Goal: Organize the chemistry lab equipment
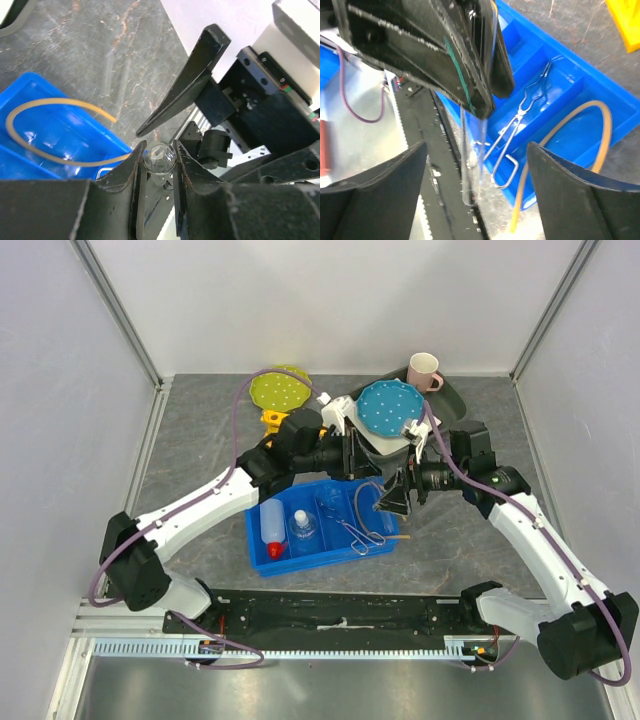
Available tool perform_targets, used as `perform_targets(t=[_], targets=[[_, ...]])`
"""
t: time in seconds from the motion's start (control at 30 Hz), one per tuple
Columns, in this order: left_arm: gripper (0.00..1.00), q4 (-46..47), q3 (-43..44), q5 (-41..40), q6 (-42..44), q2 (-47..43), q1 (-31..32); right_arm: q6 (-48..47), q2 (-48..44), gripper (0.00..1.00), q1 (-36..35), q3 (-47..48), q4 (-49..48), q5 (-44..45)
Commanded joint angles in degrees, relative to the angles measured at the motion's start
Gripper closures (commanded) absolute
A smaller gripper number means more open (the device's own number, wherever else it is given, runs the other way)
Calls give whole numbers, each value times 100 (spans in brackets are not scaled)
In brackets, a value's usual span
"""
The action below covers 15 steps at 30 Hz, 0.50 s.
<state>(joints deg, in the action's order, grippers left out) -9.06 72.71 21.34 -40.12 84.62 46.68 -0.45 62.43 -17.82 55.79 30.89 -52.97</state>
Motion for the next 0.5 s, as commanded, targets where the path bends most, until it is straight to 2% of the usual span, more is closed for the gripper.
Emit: perform_targets(t=[0.0, 0.03, 0.27, 0.37, 0.47], targets=[[88, -87, -221, -350, 347, -613, -228, -1244, -214, 2, 7, 466, 538, -56], [88, -122, -291, -359, 347, -700, -325, -1691, -223, 2, 24, 564, 706, 14], [88, -675, -134, -543, 891, -1237, -1703, -2266, -127, 2, 489, 952, 1068, 814], [88, -834, 15, -946, 1591, -1316, -2178, -2354, -39, 2, 718, 750, 910, 885], [88, -738, 164, -1623, 2312, -1246, -2364, -2337, 49, 2, 921, 521, 673, 736]])
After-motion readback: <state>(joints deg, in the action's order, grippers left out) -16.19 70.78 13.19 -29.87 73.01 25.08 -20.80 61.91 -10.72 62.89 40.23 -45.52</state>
